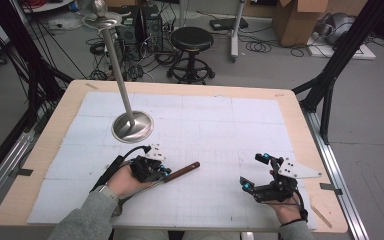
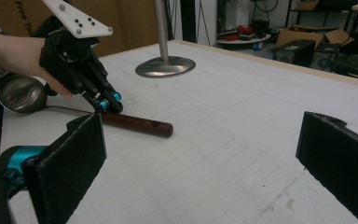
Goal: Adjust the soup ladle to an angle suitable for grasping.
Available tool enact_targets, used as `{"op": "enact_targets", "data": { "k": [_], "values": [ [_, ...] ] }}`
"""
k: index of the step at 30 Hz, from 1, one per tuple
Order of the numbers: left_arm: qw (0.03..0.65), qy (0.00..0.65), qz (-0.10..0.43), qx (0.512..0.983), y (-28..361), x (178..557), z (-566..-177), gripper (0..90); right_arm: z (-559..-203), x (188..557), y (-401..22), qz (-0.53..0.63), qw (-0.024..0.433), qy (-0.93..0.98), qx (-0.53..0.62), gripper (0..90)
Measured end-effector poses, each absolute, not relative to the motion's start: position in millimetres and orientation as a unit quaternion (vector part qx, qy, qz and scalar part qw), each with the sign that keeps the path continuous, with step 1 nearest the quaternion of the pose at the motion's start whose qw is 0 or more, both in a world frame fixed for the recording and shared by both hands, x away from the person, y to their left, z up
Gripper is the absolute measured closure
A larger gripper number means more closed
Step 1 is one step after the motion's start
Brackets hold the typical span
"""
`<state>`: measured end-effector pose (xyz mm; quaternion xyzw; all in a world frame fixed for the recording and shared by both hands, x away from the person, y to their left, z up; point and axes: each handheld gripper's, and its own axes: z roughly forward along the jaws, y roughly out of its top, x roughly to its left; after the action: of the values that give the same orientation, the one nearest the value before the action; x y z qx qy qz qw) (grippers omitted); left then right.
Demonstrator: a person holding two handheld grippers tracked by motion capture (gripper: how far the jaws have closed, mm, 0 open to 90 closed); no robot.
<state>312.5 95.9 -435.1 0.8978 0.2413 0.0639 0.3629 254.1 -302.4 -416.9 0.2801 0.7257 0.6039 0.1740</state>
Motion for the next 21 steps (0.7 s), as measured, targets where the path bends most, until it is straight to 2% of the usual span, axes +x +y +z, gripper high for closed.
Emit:
{"op": "enact_targets", "data": {
  "k": [21],
  "values": [
    [0.348, 0.180, 0.049, 0.919, 83.0, 288.5, -432.1, 89.7, -417.5, 254.5, -301.9, 0.600, 0.175, 0.729, 0.278, 0.3]
  ]
}}
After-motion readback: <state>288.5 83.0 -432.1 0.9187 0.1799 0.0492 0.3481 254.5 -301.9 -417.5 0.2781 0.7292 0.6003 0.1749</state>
